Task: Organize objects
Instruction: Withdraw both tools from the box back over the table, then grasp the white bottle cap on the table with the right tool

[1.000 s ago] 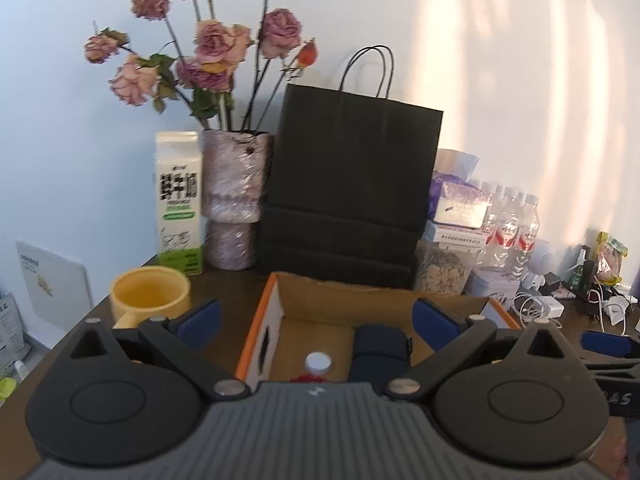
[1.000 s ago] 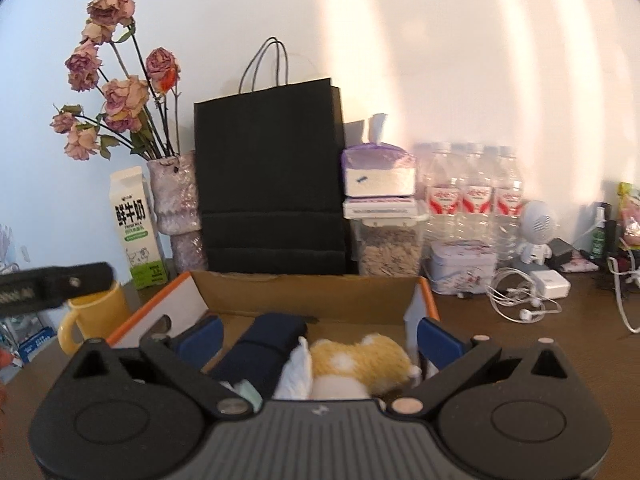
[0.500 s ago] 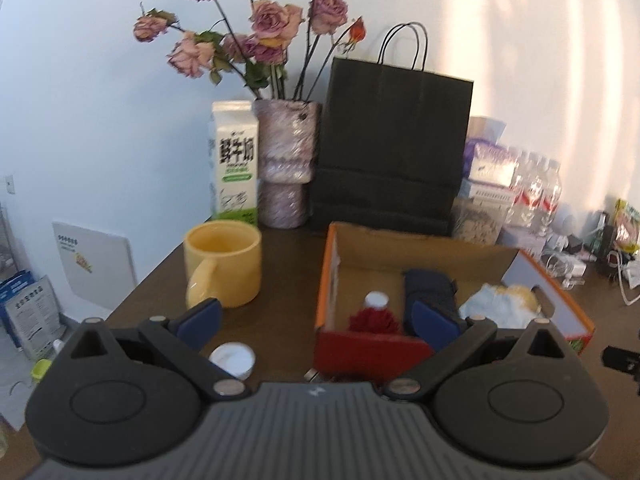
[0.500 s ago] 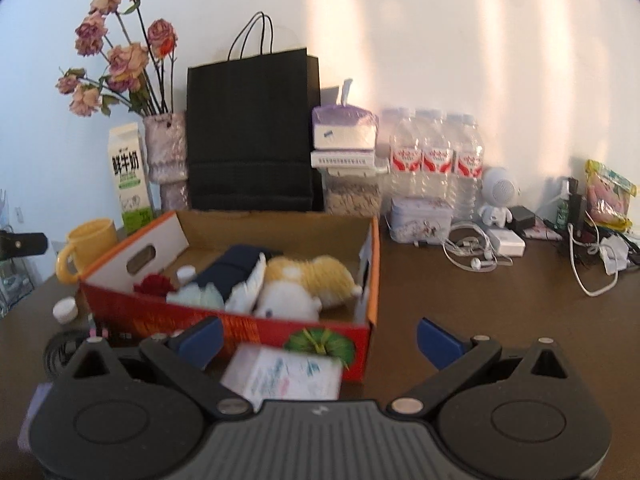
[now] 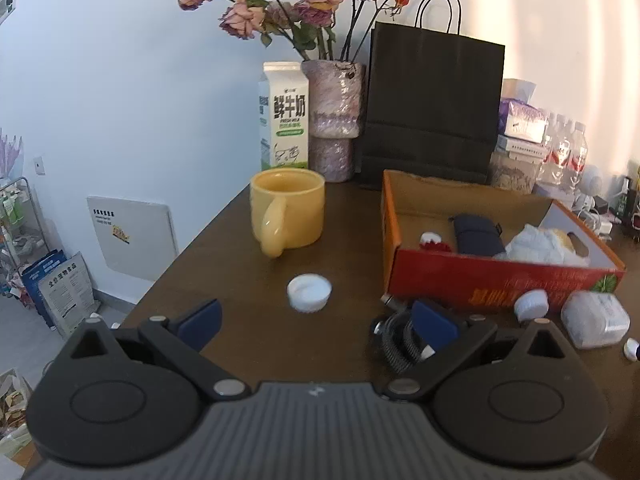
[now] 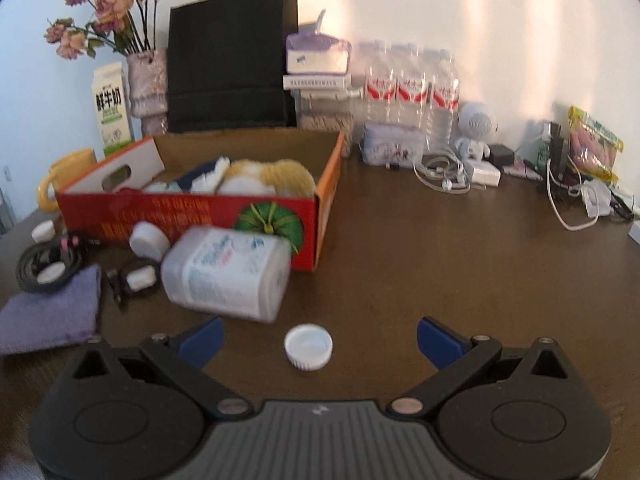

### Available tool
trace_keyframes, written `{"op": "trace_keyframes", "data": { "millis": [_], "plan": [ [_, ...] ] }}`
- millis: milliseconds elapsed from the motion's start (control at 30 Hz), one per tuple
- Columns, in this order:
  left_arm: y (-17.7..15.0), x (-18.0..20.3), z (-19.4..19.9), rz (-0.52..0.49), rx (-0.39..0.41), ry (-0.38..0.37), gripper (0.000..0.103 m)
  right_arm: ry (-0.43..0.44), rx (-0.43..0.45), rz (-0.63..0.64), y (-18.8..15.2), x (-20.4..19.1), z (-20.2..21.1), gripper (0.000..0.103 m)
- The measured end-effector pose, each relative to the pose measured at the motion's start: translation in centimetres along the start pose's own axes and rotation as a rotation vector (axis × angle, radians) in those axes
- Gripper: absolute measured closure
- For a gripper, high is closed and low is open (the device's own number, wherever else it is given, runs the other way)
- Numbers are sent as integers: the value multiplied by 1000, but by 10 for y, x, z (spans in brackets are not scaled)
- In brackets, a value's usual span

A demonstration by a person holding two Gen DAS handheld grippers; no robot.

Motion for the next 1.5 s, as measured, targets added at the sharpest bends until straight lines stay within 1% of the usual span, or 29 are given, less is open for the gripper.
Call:
{"op": "trace_keyframes", "data": {
  "millis": [133, 333, 500, 567, 633, 667, 733, 867, 1000, 1100, 1167, 1200, 1367, 1500],
  "plan": [
    [-14, -13, 13, 5, -11, 8, 0, 0, -16, 3, -10, 1, -2, 0],
    [-31, -26, 23, 19, -34, 18, 0, 9, -10, 7, -18, -1, 1, 0],
    [-35, -28, 23, 30, -39, 23, 0, 17, 1, 14, -17, -2, 0, 1],
    [-35, -27, 23, 27, -37, 20, 0, 11, 7, 12, -16, -2, -1, 8],
    [-34, -25, 22, 24, -35, 19, 0, 20, 7, -2, -14, 0, -4, 18],
    [-34, -25, 22, 23, -35, 20, 0, 23, 6, -5, -14, 0, -5, 21],
    [-34, -23, 22, 23, -37, 20, 0, 23, 8, -5, -12, 0, -7, 30],
    [-34, -22, 21, 28, -41, 27, 0, 34, 2, 4, -10, -4, -13, 40],
    [-32, -22, 21, 34, -37, 23, 0, 38, -2, 17, -8, -8, -18, 56],
    [-31, -21, 21, 34, -35, 20, 0, 39, 0, 14, -6, -9, -21, 60],
    [-31, -20, 20, 35, -34, 18, 0, 39, 3, 16, -6, -9, -21, 66],
    [-31, -20, 19, 35, -35, 17, 0, 41, 7, 19, -6, -10, -21, 75],
    [-30, -21, 15, 38, -36, 16, 0, 34, 31, 44, -7, -15, -18, 75],
    [-27, -23, 8, 40, -32, 20, 0, 25, 93, 37, -6, -15, -9, 75]
  ]
}}
Point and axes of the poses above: each gripper's, at about its wrist camera, not at the fingertips, and z roughly against the way its jaws point, x to its right, y to its top, the point moved 3 cm from there along -z, roughly the way its jaws point, and after that the axes turned 7 degrees about -y, right-handed, at the moved point
